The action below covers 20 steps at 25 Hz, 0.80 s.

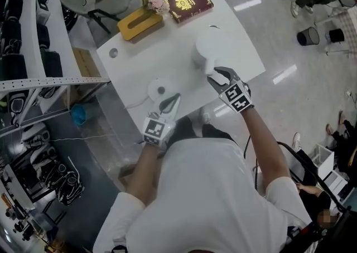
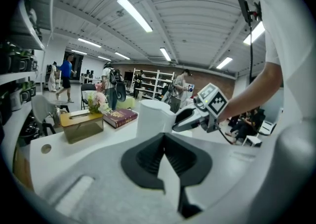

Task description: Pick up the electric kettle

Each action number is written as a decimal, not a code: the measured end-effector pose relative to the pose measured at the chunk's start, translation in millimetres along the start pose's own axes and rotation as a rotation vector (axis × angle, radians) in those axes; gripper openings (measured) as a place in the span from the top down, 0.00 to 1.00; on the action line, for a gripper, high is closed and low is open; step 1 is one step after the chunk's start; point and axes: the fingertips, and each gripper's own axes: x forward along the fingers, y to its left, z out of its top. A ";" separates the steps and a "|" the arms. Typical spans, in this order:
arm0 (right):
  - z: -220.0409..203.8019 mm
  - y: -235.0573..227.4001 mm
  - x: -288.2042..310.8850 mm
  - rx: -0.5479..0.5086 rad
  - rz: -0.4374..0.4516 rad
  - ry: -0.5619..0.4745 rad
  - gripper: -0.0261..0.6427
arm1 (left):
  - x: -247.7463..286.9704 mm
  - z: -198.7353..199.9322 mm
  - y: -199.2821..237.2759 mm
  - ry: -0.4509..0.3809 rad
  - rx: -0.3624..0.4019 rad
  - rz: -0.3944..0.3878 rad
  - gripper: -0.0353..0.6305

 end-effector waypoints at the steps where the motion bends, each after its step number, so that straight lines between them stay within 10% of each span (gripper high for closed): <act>1: 1.5 1.3 -5.6 -0.006 -0.001 -0.006 0.71 | -1.7 1.1 -2.9 -0.002 -0.001 0.006 0.94; 20: 55.0 45.9 -100.4 0.019 0.069 -0.221 0.91 | -12.1 48.9 -56.5 -0.091 0.022 0.076 0.94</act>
